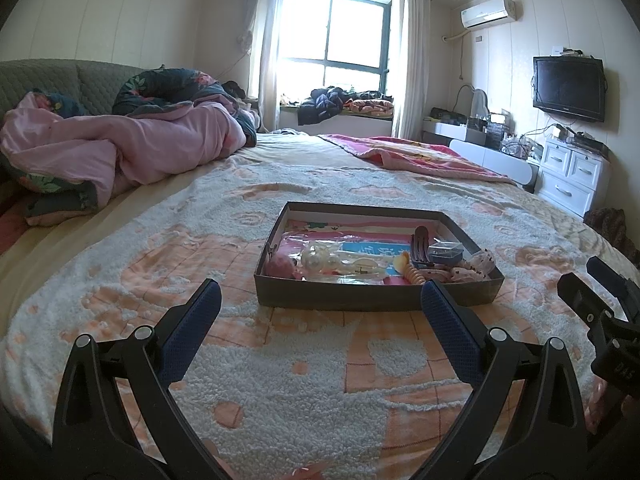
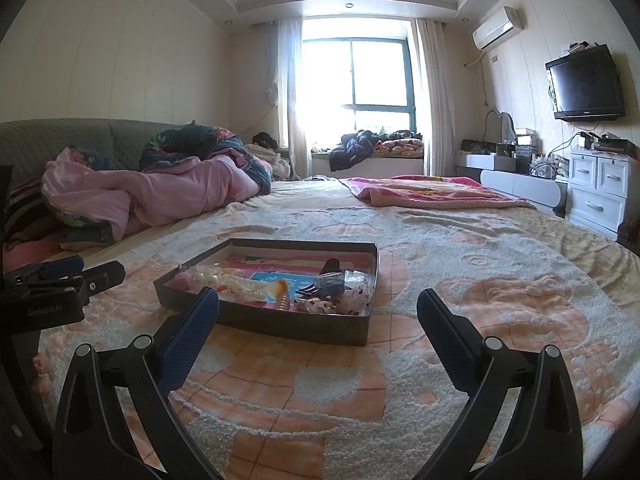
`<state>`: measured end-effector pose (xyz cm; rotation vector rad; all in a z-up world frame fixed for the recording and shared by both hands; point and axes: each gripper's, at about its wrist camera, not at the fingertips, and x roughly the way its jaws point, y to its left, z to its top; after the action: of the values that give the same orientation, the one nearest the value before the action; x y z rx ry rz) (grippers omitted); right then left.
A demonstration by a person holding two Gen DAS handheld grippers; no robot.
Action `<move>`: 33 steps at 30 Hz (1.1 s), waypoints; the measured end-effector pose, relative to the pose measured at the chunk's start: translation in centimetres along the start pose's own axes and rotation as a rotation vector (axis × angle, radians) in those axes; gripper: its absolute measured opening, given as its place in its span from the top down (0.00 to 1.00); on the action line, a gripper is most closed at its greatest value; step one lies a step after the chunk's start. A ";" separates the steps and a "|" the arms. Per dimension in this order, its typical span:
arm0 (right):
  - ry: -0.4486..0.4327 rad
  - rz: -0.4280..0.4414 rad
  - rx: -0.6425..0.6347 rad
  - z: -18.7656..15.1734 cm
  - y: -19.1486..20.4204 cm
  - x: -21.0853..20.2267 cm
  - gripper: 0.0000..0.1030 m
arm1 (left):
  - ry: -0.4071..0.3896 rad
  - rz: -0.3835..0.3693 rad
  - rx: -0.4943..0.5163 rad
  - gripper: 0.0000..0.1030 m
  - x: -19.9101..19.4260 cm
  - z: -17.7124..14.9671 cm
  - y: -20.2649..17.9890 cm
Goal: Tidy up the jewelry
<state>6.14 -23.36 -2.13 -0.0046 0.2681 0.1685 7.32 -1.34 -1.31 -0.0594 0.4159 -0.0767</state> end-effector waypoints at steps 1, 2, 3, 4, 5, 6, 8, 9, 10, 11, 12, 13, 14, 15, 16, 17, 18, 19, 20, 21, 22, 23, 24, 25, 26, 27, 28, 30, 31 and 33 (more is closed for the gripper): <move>0.000 -0.001 -0.001 0.0 0.0 0.0 0.06 | 0.000 0.001 0.000 0.11 0.0 0.0 0.1; -0.001 -0.002 -0.002 0.0 0.0 0.0 0.06 | -0.001 0.002 0.001 0.11 0.1 0.1 0.1; -0.002 -0.002 -0.003 0.0 -0.1 -0.1 0.06 | 0.000 0.001 0.000 0.11 0.1 0.1 0.1; -0.001 -0.002 -0.001 -0.1 -0.1 -0.1 0.06 | 0.000 0.001 0.000 0.11 0.1 0.1 0.1; -0.002 -0.003 -0.001 -0.1 -0.1 -0.1 0.06 | 0.000 0.001 0.000 0.11 0.1 0.1 0.1; -0.002 -0.003 -0.002 -0.1 0.0 -0.1 0.06 | 0.000 0.001 0.000 0.11 0.1 0.1 0.1; -0.001 -0.002 -0.001 -0.1 -0.1 -0.1 0.06 | -0.001 0.002 0.000 0.11 0.1 0.1 0.1; -0.002 -0.002 -0.002 -0.1 0.0 -0.1 0.06 | -0.001 0.002 0.000 0.11 0.1 0.1 0.1; -0.001 -0.002 -0.004 -0.1 0.0 -0.1 0.06 | 0.000 0.001 0.001 0.11 0.1 0.1 0.1; -0.002 -0.003 -0.003 -0.1 -0.1 -0.1 0.06 | 0.000 0.002 0.001 0.11 0.1 0.1 0.1; -0.002 -0.003 -0.004 -0.1 0.0 -0.1 0.06 | 0.001 0.001 0.001 0.11 0.1 0.1 0.1; -0.002 -0.004 -0.005 -0.1 -0.1 -0.1 0.06 | 0.001 0.001 0.000 0.11 0.1 0.1 0.1; -0.002 -0.006 -0.005 -0.1 -0.1 -0.1 0.06 | 0.001 0.002 0.000 0.11 0.1 0.1 0.2; -0.002 -0.005 -0.004 -0.1 -0.1 -0.1 0.06 | 0.000 0.000 0.000 0.11 0.2 0.2 0.3; -0.001 -0.005 -0.004 -0.1 -0.1 -0.1 0.06 | 0.000 -0.002 0.000 0.11 0.2 0.1 0.3; -0.001 -0.005 -0.004 -0.1 -0.2 -0.1 0.06 | 0.001 -0.002 -0.001 0.11 0.2 0.1 0.2; 0.000 -0.005 -0.004 -0.1 -0.2 -0.2 0.06 | 0.002 -0.005 -0.003 0.11 0.2 0.1 0.3; 0.001 -0.004 -0.006 -0.1 -0.2 -0.1 0.06 | 0.004 -0.008 -0.005 0.11 0.3 0.1 0.3; 0.004 -0.003 -0.008 -0.2 -0.3 -0.1 0.06 | 0.005 -0.010 -0.007 0.11 0.2 0.1 0.3; 0.005 -0.005 -0.009 -0.2 -0.3 -0.2 0.06 | 0.005 -0.013 -0.009 0.11 0.2 0.1 0.3; 0.003 -0.006 -0.009 -0.2 -0.4 -0.3 0.06 | 0.006 -0.016 -0.009 0.11 0.3 0.2 0.4; 0.002 -0.005 -0.009 -0.2 -0.3 -0.2 0.06 | 0.006 -0.014 -0.008 0.11 0.2 0.2 0.4; 0.003 -0.006 -0.008 -0.3 -0.3 -0.1 0.06 | 0.008 -0.011 -0.007 0.11 0.2 0.2 0.4; 0.004 -0.007 -0.004 -0.3 -0.5 -0.1 0.06 | 0.013 -0.014 -0.013 0.11 0.3 0.2 0.4; 0.005 -0.007 -0.002 -0.3 -0.5 -0.1 0.06 | 0.016 -0.015 -0.020 0.11 0.3 0.2 0.5; 0.007 -0.009 0.000 -0.3 -0.5 -0.1 0.06 | 0.017 -0.011 -0.023 0.11 0.3 0.2 0.4; 0.010 -0.011 0.002 -0.3 -0.6 -0.1 0.06 | 0.018 -0.004 -0.022 0.11 0.3 0.2 0.5; 0.013 -0.014 0.008 -0.3 -0.8 0.0 0.06 | 0.022 -0.007 -0.028 0.11 0.4 0.2 0.6; 0.014 -0.017 0.011 -0.3 -0.9 0.0 0.06 | 0.024 -0.010 -0.037 0.11 0.4 0.2 0.8; 0.016 -0.027 0.015 -0.1 -1.1 0.2 0.06 | 0.028 0.000 -0.046 0.11 0.5 0.3 1.1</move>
<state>6.52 -24.44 -2.34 0.0051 0.2850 0.1396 7.96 -0.28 -1.34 -0.1037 0.4459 -0.0681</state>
